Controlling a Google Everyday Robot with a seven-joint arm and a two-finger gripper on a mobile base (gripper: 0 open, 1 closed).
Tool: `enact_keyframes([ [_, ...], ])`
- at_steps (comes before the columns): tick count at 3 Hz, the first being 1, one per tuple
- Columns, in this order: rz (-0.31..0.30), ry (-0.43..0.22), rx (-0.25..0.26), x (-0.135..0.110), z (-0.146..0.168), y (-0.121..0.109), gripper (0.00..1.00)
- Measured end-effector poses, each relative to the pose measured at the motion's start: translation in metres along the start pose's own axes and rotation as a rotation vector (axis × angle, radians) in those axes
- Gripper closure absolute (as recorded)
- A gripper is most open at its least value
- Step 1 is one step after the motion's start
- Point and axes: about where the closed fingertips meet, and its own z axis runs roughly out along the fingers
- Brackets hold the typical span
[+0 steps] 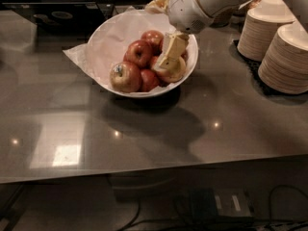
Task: Pick apple from white bowl
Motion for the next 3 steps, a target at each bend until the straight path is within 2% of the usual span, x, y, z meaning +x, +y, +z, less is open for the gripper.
enact_keyframes([
  [1,-0.011,-0.003,-0.006,0.001,0.003,-0.007,0.21],
  [3,-0.018,-0.019,-0.044,0.012,0.015,-0.013,0.25],
])
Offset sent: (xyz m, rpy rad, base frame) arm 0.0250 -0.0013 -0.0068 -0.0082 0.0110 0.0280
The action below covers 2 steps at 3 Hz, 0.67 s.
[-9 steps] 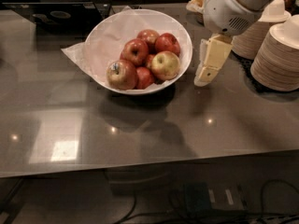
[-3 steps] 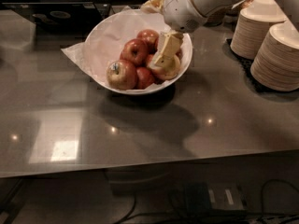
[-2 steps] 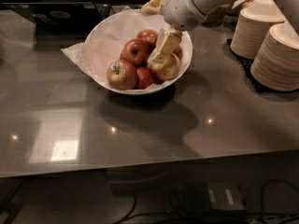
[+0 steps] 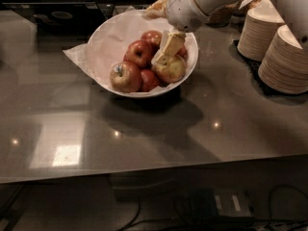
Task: Pick apple from white bowl
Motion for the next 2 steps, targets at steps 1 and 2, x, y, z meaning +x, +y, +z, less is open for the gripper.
enact_keyframes([
  [1,-0.007,-0.015,-0.033,0.0027,0.0085,0.0008,0.35],
  [2,-0.026,-0.025,-0.061,-0.0002,0.0161,0.0003,0.36],
])
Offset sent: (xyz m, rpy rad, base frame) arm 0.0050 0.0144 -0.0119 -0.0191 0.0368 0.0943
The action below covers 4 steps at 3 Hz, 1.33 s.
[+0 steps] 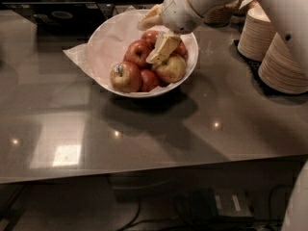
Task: Pick apple from white bowl
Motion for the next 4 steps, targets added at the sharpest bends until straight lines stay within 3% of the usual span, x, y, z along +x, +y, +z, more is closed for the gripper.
enact_keyframes([
  [3,-0.126,-0.019,-0.151,-0.027,0.038,0.001,0.33],
  [4,-0.142,-0.001,-0.19,-0.02,0.045,0.005,0.33],
])
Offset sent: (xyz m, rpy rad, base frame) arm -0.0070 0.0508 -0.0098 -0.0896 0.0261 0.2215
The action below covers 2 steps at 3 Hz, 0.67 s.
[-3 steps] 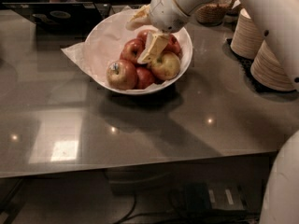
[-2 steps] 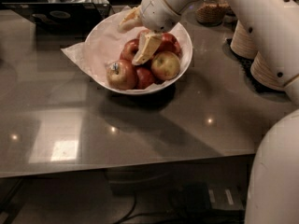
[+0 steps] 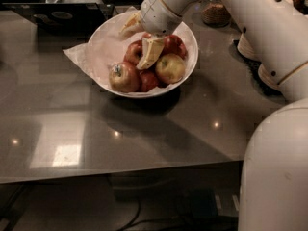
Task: Pick apple from white bowl
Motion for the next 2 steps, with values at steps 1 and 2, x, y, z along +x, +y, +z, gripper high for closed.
enact_keyframes([
  [1,0.003,0.018,-0.009,0.0107,-0.0015,0.0036,0.34],
  [2,0.005,0.022,-0.009,0.0134,-0.0019,0.0042,0.34],
])
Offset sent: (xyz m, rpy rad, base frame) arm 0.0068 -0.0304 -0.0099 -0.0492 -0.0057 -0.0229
